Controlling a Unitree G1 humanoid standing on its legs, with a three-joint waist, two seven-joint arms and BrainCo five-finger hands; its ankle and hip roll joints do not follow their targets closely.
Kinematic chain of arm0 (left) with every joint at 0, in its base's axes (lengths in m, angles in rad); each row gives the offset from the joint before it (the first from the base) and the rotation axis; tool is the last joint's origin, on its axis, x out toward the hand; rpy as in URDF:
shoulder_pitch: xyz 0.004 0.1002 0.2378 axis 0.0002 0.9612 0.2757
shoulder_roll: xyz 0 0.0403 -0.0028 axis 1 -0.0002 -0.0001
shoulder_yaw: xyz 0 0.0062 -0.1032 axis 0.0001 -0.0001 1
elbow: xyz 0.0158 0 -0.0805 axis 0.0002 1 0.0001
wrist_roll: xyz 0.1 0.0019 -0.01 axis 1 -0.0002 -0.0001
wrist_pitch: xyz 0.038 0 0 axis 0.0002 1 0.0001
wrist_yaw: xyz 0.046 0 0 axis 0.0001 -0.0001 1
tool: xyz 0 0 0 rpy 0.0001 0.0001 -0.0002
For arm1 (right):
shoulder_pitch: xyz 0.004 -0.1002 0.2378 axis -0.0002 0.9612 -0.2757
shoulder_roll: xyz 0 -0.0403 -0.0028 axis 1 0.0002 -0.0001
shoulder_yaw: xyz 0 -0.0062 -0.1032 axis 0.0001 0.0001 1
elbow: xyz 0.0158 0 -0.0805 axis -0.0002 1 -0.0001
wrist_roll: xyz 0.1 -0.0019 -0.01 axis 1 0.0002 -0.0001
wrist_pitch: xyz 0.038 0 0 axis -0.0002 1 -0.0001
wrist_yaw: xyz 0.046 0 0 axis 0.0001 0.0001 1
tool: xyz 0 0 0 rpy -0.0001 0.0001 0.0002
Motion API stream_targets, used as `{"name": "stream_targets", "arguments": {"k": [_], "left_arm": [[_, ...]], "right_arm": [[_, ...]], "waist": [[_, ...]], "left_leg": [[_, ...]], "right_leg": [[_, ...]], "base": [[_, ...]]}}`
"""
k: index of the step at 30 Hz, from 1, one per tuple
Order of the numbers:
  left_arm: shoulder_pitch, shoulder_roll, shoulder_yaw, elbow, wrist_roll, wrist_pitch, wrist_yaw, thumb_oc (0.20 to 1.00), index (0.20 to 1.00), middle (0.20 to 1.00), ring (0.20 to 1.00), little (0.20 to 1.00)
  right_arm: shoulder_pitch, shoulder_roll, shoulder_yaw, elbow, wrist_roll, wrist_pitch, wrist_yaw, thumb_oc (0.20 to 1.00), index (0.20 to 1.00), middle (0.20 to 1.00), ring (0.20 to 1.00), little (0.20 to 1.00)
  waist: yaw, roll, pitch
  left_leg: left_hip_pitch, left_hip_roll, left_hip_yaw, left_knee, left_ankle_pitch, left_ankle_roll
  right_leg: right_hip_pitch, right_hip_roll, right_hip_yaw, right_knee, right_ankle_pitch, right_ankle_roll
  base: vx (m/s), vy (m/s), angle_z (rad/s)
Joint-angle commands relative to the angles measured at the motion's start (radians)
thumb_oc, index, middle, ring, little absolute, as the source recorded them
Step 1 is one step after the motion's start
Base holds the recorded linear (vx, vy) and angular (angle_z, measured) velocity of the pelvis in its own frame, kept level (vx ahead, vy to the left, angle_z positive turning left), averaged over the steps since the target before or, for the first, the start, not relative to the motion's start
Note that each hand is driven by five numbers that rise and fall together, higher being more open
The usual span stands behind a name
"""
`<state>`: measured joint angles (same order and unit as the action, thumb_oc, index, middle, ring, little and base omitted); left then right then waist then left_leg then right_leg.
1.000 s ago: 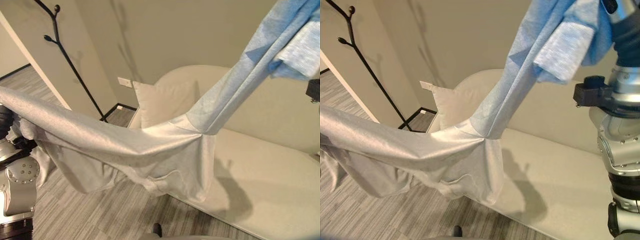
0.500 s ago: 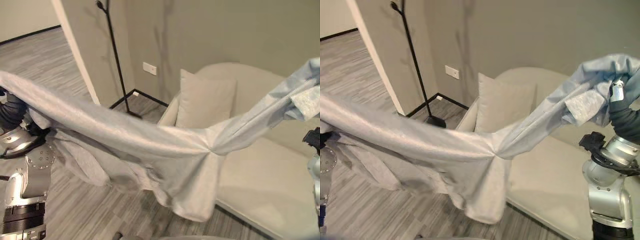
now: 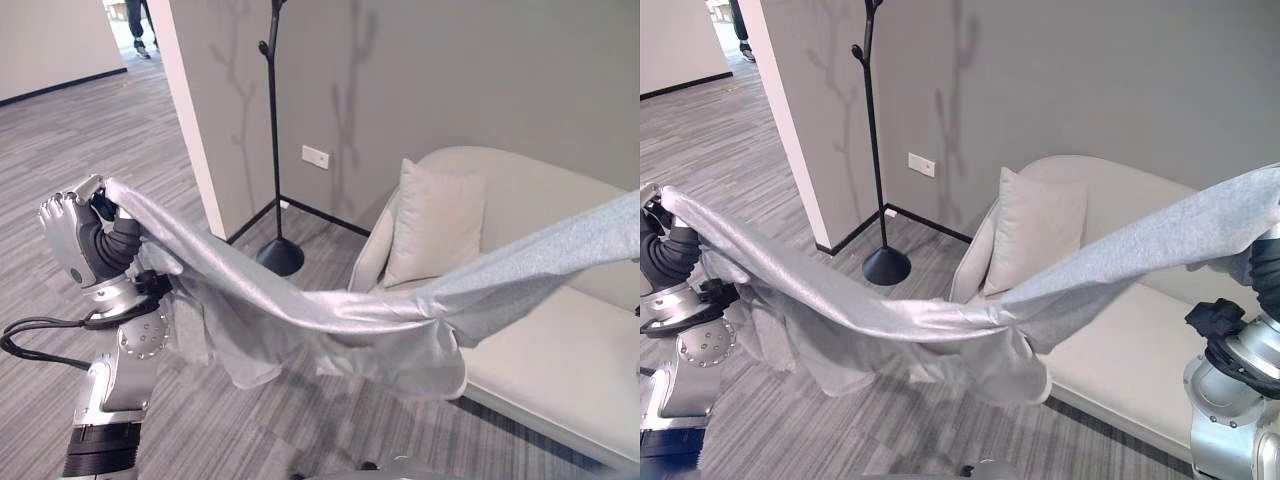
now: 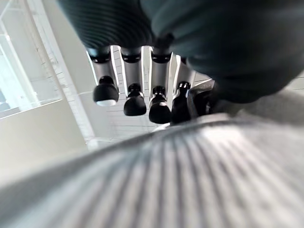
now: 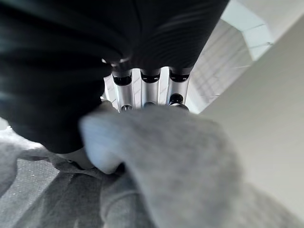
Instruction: Hang the clothes on the sofa on the clothes rack.
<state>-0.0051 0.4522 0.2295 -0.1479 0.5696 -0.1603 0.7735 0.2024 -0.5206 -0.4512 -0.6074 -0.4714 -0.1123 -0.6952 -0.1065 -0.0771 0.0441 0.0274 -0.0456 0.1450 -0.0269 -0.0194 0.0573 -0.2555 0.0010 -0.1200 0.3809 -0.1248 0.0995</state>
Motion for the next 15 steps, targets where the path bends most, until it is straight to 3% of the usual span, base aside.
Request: {"name": "stream_targets", "arguments": {"k": [1, 3, 7, 8, 10, 13, 15], "left_arm": [[0.016, 0.059, -0.020, -0.090, 0.010, -0.066, -0.055, 0.200, 0.200, 0.200, 0.200, 0.200], [0.064, 0.032, -0.024, -0.130, -0.026, -0.088, -0.090, 0.200, 0.200, 0.200, 0.200, 0.200], [0.068, 0.032, -0.058, -0.134, -0.050, -0.099, -0.105, 0.200, 0.200, 0.200, 0.200, 0.200], [0.068, 0.032, -0.058, -0.134, -0.050, -0.099, -0.105, 0.200, 0.200, 0.200, 0.200, 0.200], [0.048, 0.040, -0.097, -0.128, -0.049, -0.100, -0.098, 0.200, 0.200, 0.200, 0.200, 0.200], [0.019, 0.056, -0.099, -0.121, -0.032, -0.091, -0.076, 0.200, 0.200, 0.200, 0.200, 0.200], [0.002, 0.069, -0.093, -0.115, -0.018, -0.078, -0.065, 0.200, 0.200, 0.200, 0.200, 0.200]], "right_arm": [[-0.082, -0.050, -0.029, 0.060, 0.008, -0.034, 0.009, 0.200, 0.200, 0.200, 0.200, 0.200], [-0.063, -0.021, -0.005, 0.028, 0.031, -0.057, 0.039, 0.200, 0.200, 0.200, 0.200, 0.200], [-0.079, -0.015, 0.032, 0.001, 0.047, -0.075, 0.064, 0.200, 0.200, 0.200, 0.200, 0.200], [-0.079, -0.015, 0.032, 0.001, 0.047, -0.075, 0.064, 0.200, 0.200, 0.200, 0.200, 0.200], [-0.105, -0.038, 0.092, 0.021, 0.040, -0.067, 0.070, 0.200, 0.200, 0.200, 0.200, 0.200], [-0.121, -0.062, 0.095, 0.029, 0.016, -0.052, 0.061, 0.200, 0.200, 0.200, 0.200, 0.200], [-0.135, -0.081, 0.088, 0.042, 0.004, -0.044, 0.046, 0.200, 0.200, 0.200, 0.200, 0.200]], "waist": [[-0.006, -0.028, -0.040], [-0.001, -0.036, -0.046], [0.007, -0.046, -0.028], [0.007, -0.046, -0.028], [0.016, -0.041, -0.011], [0.020, -0.038, -0.021], [0.029, -0.033, -0.030]], "left_leg": [[0.075, 0.036, -0.059, -0.042, -0.070, -0.047], [0.069, 0.032, -0.062, 0.045, -0.126, -0.045], [-0.018, 0.059, -0.016, 0.263, -0.184, -0.074], [-0.018, 0.059, -0.016, 0.263, -0.184, -0.074], [-0.127, 0.128, 0.042, 0.468, -0.125, -0.093], [-0.164, 0.191, 0.038, 0.406, -0.133, -0.084], [-0.156, 0.207, -0.006, 0.271, -0.065, -0.101]], "right_leg": [[0.112, -0.018, 0.009, -0.255, 0.164, 0.015], [0.157, -0.024, 0.012, -0.285, 0.159, 0.003], [0.218, -0.053, -0.026, -0.343, 0.163, -0.007], [0.218, -0.053, -0.026, -0.343, 0.163, -0.007], [0.268, -0.068, -0.036, -0.378, 0.140, -0.016], [0.284, -0.082, -0.022, -0.383, 0.120, -0.007], [0.287, -0.091, -0.010, -0.385, 0.115, 0.001]], "base": [[0.19, 0.029, 0.20], [0.26, -0.046, 0.69], [0.10, -0.033, 0.26], [0.02, 0.016, 0.31], [0.12, 0.073, 0.31], [0.18, 0.132, 0.18], [0.23, 0.215, -0.07]]}}
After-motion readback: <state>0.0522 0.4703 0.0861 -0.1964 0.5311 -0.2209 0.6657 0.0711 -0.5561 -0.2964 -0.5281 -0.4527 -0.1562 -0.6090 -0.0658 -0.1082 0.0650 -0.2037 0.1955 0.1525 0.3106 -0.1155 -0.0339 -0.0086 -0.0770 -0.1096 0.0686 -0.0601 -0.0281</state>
